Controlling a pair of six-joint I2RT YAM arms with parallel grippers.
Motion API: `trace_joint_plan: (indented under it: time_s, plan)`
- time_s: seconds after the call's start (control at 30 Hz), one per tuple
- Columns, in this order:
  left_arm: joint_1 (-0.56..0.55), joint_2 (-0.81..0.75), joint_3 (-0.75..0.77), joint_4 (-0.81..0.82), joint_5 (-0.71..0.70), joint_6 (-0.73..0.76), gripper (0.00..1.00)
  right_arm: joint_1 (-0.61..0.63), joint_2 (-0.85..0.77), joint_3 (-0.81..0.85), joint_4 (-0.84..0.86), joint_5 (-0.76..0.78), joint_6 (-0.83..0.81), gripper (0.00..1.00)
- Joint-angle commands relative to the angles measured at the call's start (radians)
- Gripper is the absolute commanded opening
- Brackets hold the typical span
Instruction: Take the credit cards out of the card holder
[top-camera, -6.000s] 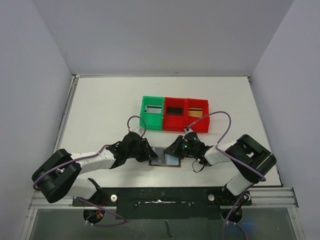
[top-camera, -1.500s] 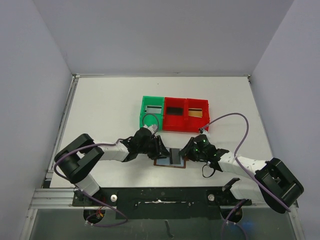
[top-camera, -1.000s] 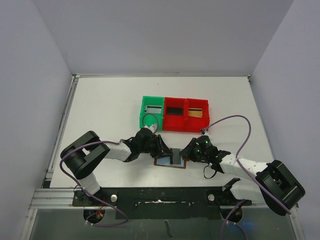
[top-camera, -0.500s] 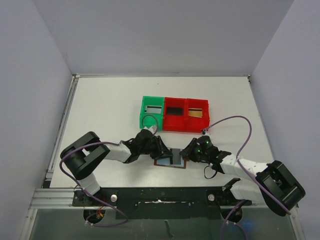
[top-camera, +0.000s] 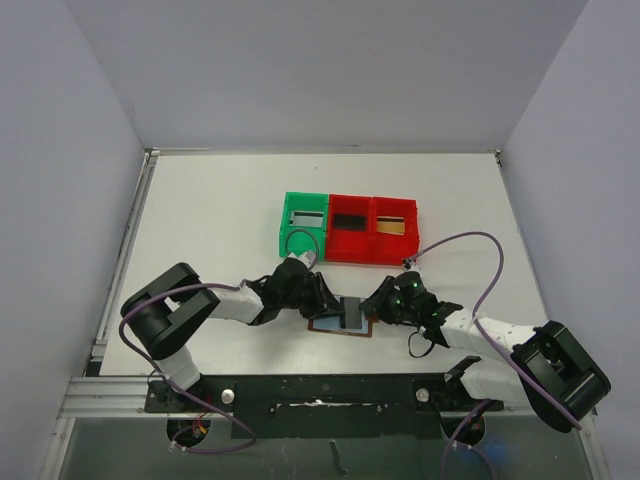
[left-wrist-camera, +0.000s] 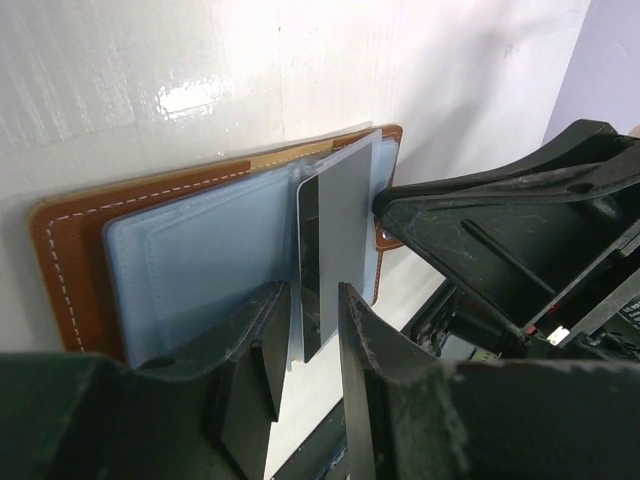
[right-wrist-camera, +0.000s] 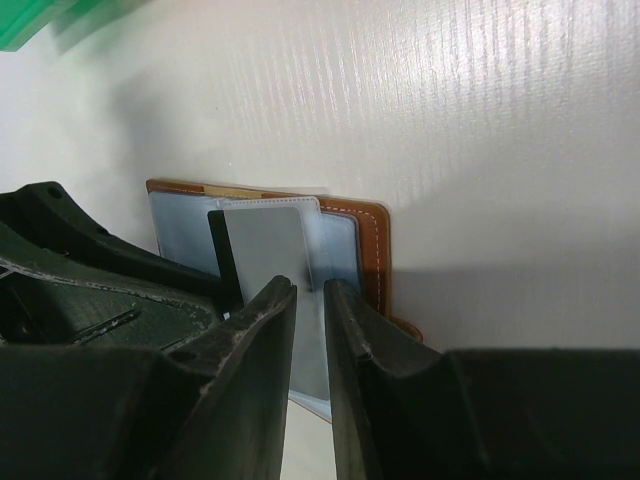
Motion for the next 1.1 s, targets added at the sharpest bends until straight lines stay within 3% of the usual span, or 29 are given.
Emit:
trace_joint_plan:
  time_s: [0.0,0.53,0.8,1.07]
  plan:
    - [-0.016,0.030,0.023,0.048,0.018,0.008,0.23,-0.009,0.012,-0.031,-0.078,0.018,-0.022,0.22]
    - [-0.017,-0.008,0.027,-0.013,-0.016,0.040,0.01,-0.011,0.014,-0.033,-0.073,0.016,-0.018,0.21]
    - [-0.018,-0.059,0.040,-0.098,-0.060,0.081,0.02,-0.013,0.015,-0.035,-0.053,0.004,-0.029,0.22]
    - [-0.019,-0.043,0.044,-0.050,-0.032,0.071,0.17,-0.013,0.042,-0.045,0.011,-0.037,-0.037,0.22]
